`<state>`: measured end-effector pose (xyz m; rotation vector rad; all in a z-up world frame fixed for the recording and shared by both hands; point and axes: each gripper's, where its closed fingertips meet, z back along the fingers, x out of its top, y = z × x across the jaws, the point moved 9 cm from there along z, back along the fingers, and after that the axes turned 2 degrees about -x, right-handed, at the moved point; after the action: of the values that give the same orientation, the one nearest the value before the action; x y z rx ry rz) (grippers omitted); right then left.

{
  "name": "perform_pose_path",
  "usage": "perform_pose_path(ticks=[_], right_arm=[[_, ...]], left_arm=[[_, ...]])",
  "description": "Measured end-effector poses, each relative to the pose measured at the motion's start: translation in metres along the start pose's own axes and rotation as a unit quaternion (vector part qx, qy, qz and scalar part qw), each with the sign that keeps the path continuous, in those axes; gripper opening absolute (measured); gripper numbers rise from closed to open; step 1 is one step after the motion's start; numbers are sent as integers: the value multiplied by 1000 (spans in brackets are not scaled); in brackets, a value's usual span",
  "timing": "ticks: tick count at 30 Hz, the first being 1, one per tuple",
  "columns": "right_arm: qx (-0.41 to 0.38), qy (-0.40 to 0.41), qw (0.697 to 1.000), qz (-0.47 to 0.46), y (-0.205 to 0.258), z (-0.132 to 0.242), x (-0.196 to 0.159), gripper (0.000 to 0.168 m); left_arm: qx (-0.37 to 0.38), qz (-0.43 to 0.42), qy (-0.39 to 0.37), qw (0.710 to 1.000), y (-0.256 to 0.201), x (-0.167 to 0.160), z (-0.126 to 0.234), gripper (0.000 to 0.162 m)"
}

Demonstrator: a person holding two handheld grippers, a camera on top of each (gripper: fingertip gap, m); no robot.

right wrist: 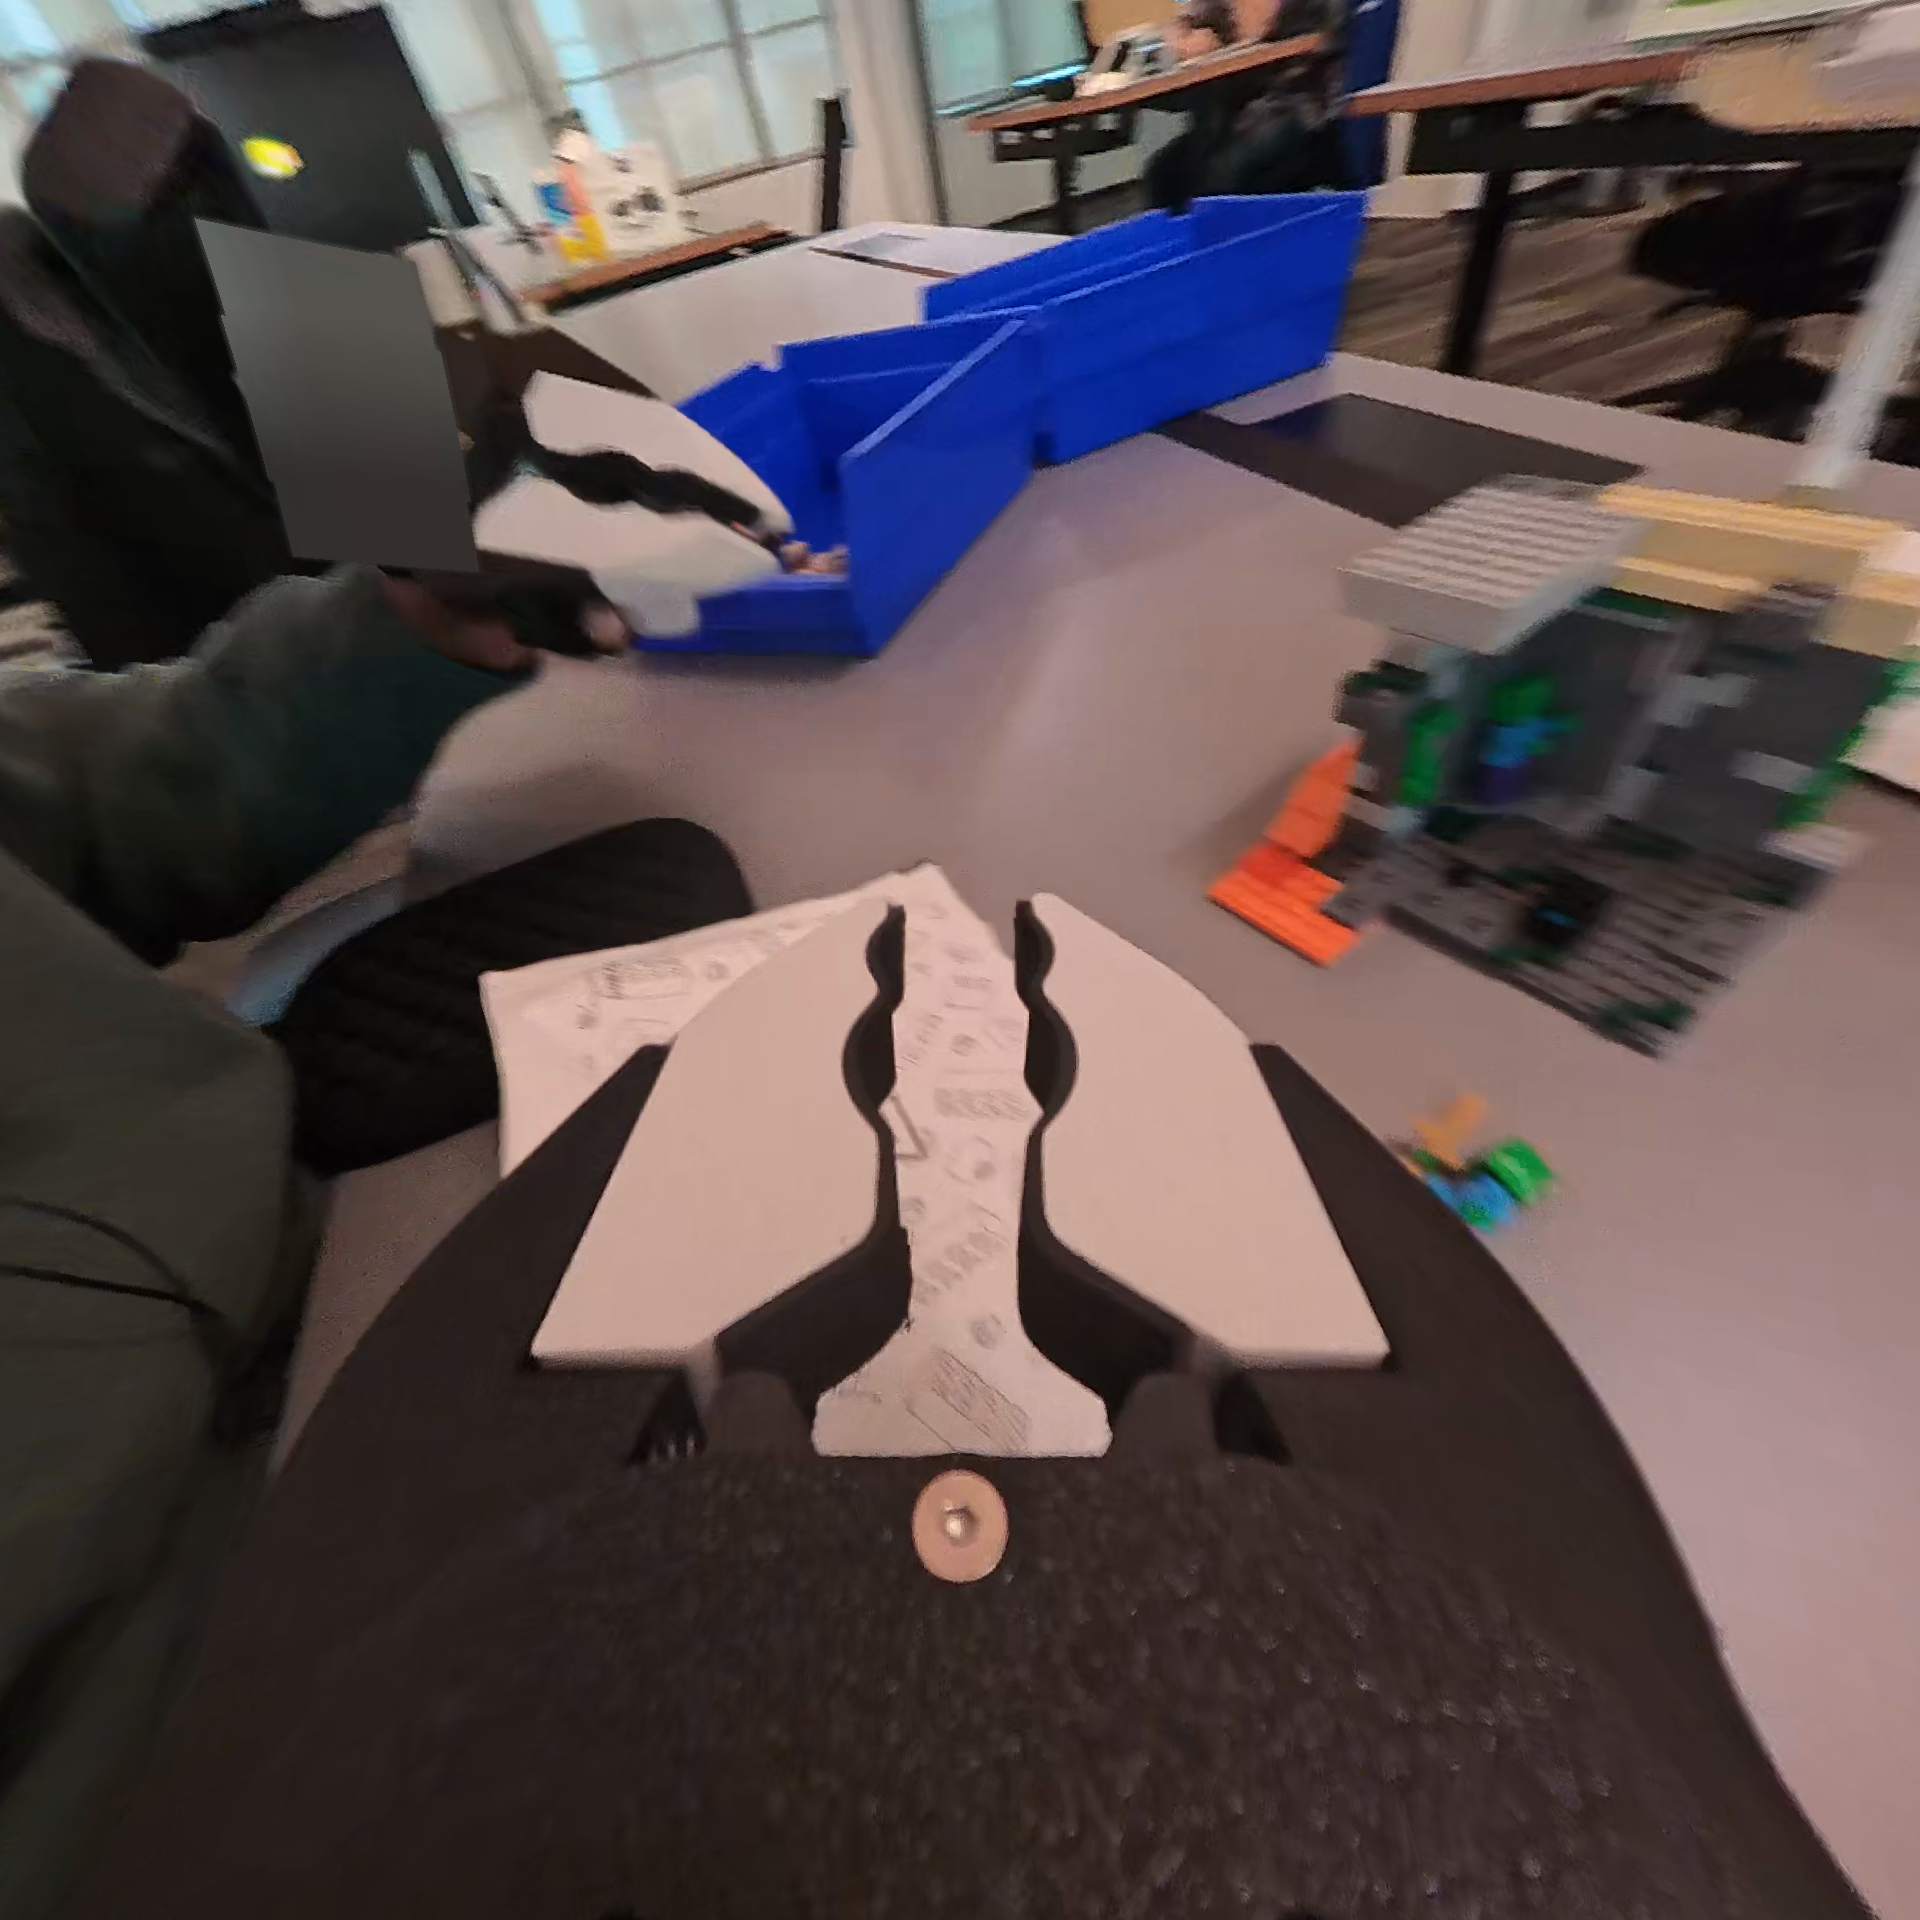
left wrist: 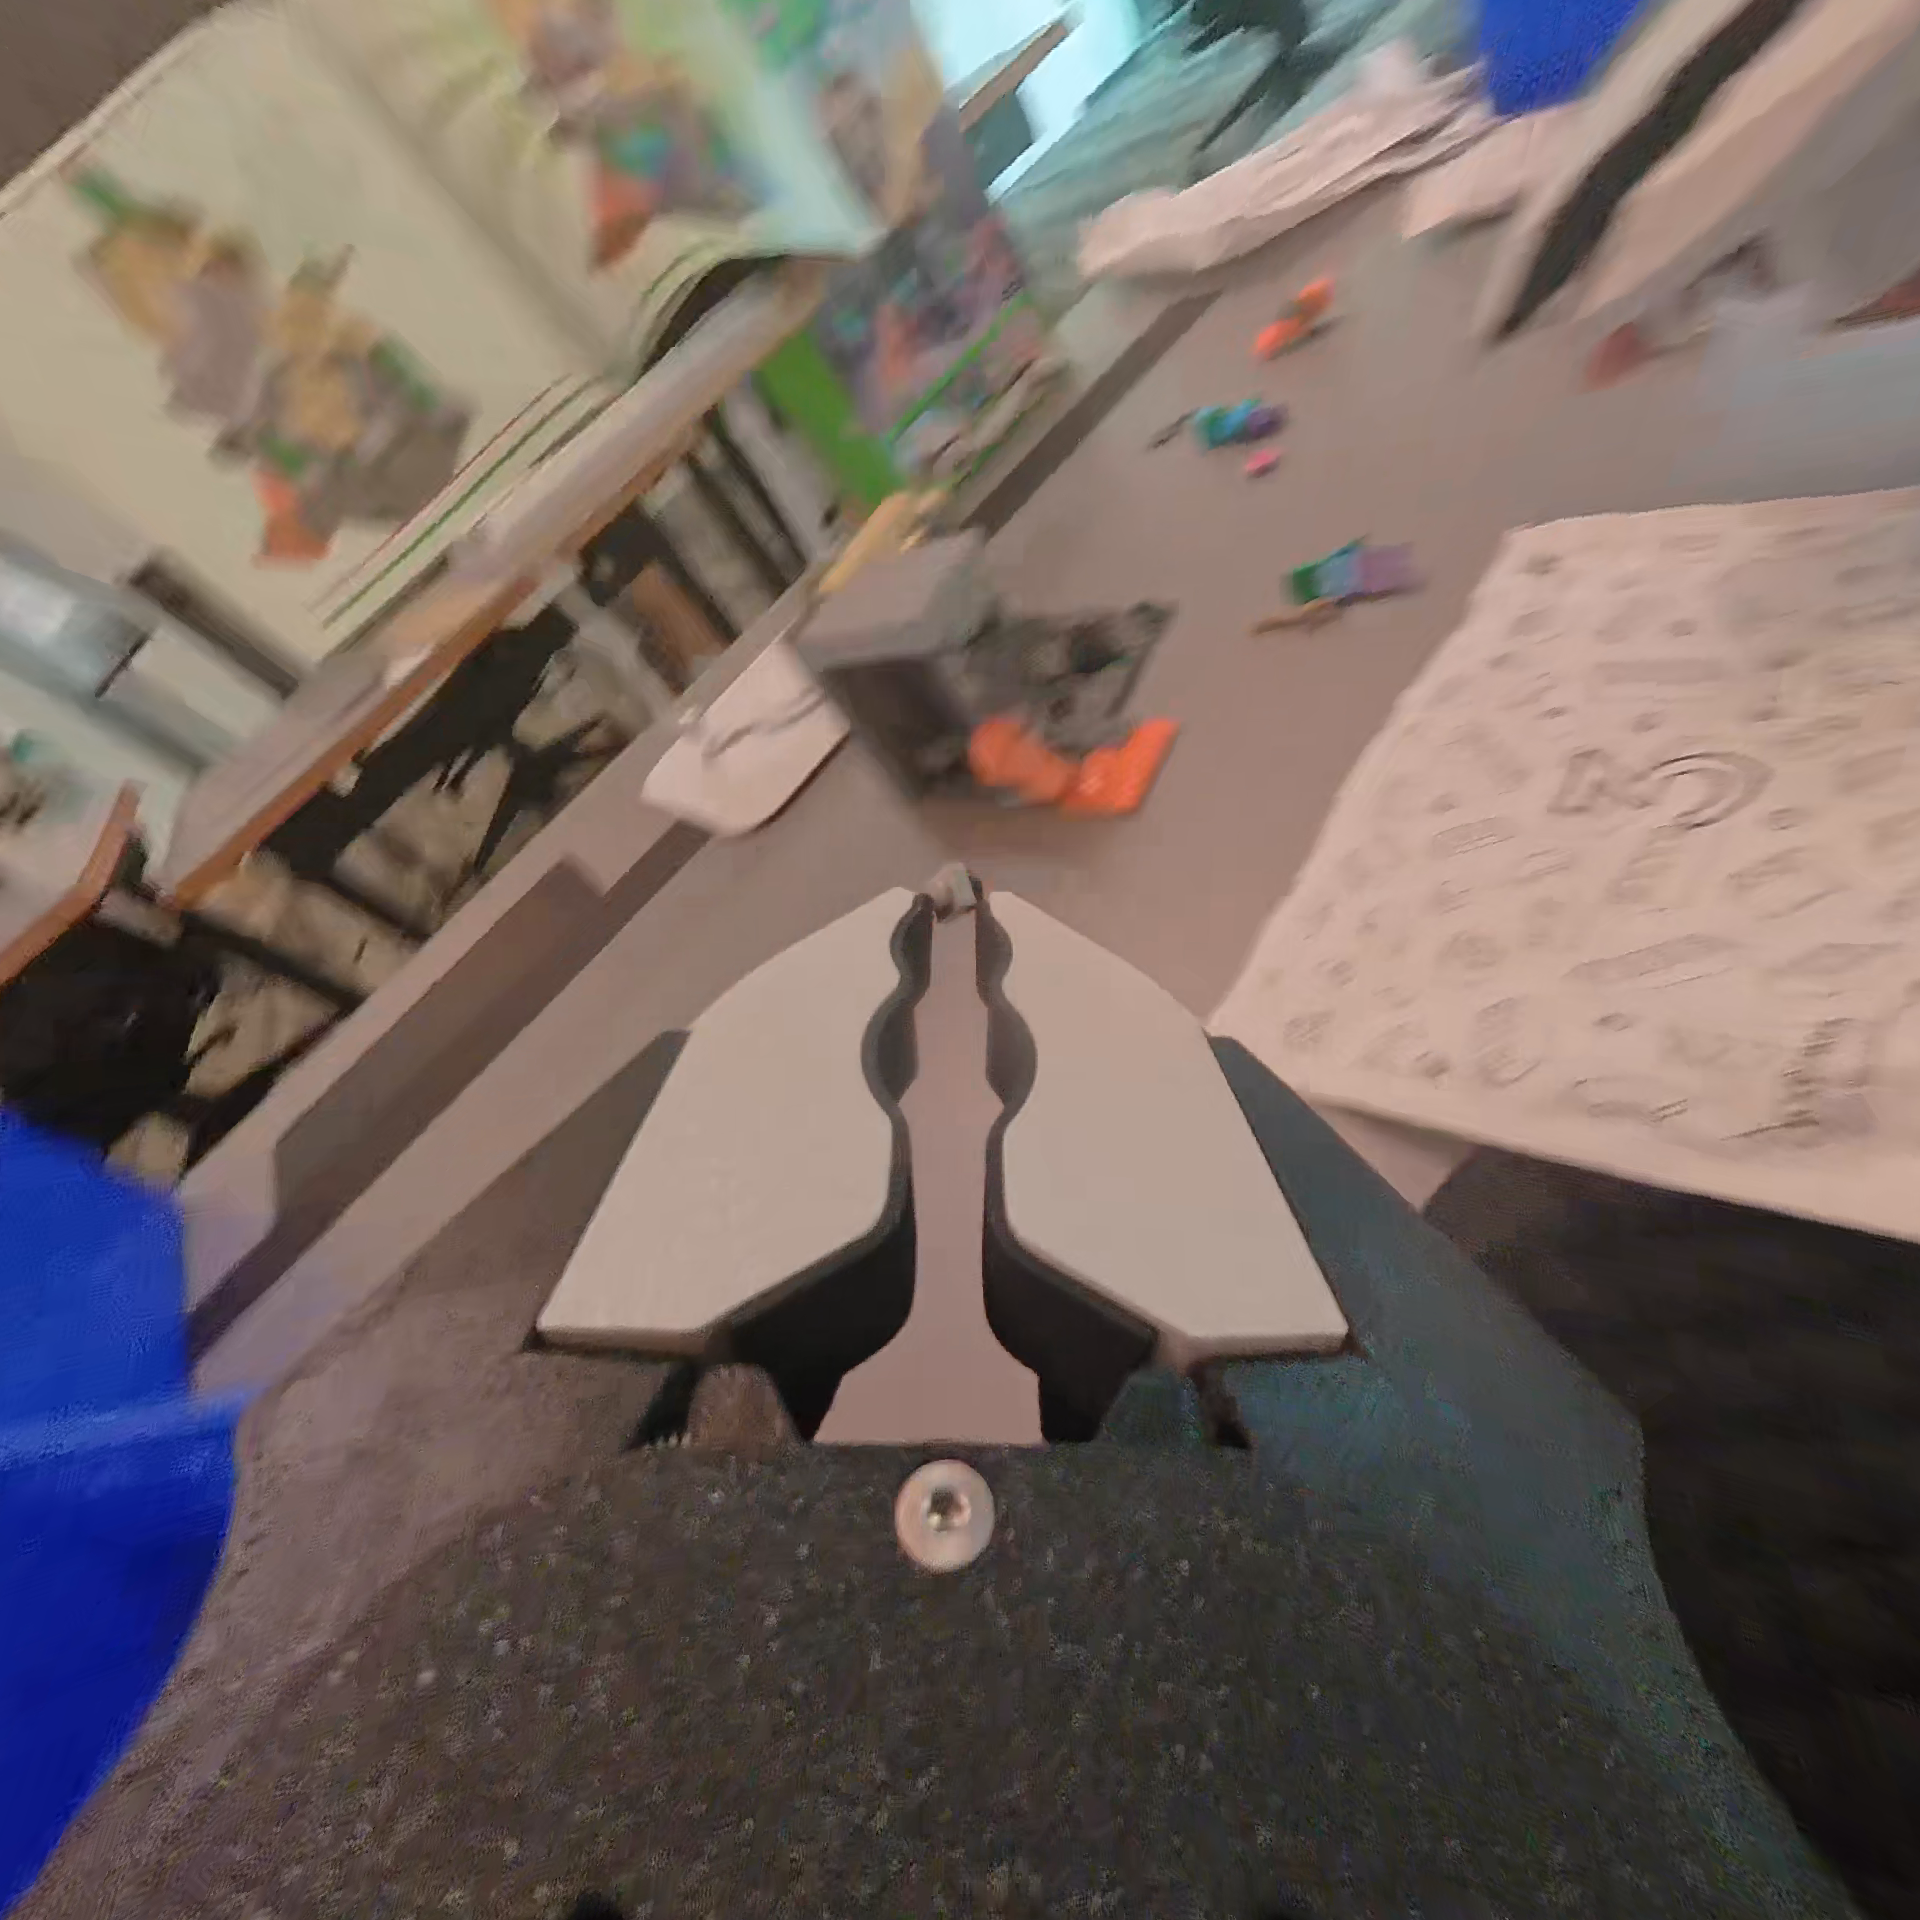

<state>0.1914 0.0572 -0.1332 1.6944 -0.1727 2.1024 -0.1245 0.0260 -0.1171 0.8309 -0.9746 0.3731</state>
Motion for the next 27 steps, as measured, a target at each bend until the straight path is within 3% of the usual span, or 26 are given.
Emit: perform_pose_path(ticks=[5,8,14,19,23,27], right_arm=[[-74,-10,997,-22,-21,30,-12,16],[-101,-16,994,-34,-27,39,-18,15],[-169,29,985,-8,-38,51,-25,15],[-232,47,972,-4,-50,85,-29,19],[-292,113,950,-8,-66,116,-46,21],[-302,158,940,-32,-76,136,-62,26]], left_arm=[[155,63,128,978,58,-37,43,8],[204,118,196,952,81,-64,60,8],[218,201,258,920,99,-102,62,8],[214,216,272,913,103,-111,56,16],[210,219,274,913,103,-113,51,22],[207,221,265,915,102,-111,51,31]])
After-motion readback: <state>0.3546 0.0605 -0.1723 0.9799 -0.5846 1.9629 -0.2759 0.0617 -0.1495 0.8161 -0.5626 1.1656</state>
